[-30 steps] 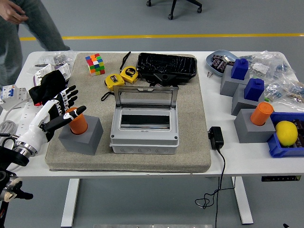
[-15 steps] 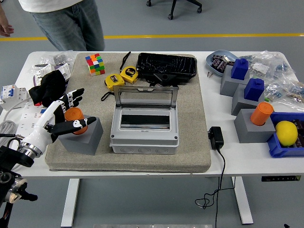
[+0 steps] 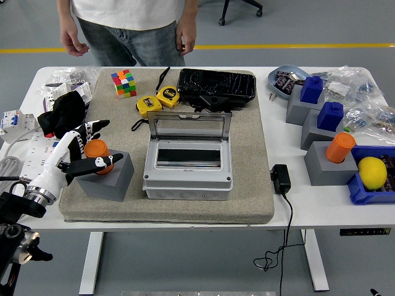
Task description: Fetch the battery,place it into the box,close the lid of the box
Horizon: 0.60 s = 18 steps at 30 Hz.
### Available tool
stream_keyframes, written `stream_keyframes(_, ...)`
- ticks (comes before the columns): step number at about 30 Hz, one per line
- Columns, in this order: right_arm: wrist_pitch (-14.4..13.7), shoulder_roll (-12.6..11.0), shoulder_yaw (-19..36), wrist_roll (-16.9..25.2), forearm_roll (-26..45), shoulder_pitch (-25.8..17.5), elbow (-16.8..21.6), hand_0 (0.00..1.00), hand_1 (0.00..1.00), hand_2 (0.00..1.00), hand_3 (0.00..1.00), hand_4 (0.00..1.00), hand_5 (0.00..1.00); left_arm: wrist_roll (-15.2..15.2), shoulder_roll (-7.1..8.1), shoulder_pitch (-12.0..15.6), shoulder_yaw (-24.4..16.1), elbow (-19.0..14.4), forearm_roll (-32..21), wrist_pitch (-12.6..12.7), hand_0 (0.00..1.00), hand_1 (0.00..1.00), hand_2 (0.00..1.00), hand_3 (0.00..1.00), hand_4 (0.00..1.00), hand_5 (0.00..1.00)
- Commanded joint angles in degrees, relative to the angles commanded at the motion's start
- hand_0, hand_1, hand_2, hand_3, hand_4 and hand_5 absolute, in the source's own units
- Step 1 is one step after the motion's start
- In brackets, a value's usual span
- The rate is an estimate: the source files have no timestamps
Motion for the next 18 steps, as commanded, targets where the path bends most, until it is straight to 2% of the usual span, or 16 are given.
stream_keyframes(2, 0.00, 0.01, 0.14, -0.01, -0.13, 0.08, 0.03, 0.818, 0.796, 0.764, 0.767, 0.998, 0.998, -0.12, -0.15, 0.05, -0.14, 0.10, -0.26, 0.31, 0.900, 0.937, 0.841, 0.748, 0.998, 0.019)
stream_keyframes(8, 0.01, -0.06, 0.31, -0.06, -0.23, 0.20, 0.01, 0.820, 0.796, 0.764, 0.766, 0.998, 0.998, -0.60, -0.61, 0.50, 0.66, 0.51, -1.63, 1.23, 0.887, 0.923, 0.824, 0.735, 0.998, 0.004)
stream_keyframes(11, -0.03, -0.02, 0.42, -0.10, -0.34, 0.15, 0.01, 0.820, 0.796, 0.764, 0.766, 0.998, 0.998, -0.82, -1.19, 0.78, 0.62, 0.66, -2.69, 1.47, 0.887, 0.923, 0.824, 0.735, 0.998, 0.004)
stream_keyframes(18, -0.39, 0.00, 0.54, -0.06, -0.62, 0.21, -0.04, 0.821, 0.801, 0.766, 0.767, 0.998, 0.998, -1.25, -1.01, 0.69, 1.38, 1.20, -5.11, 1.84, 0.921, 0.922, 0.811, 0.734, 0.998, 0.005)
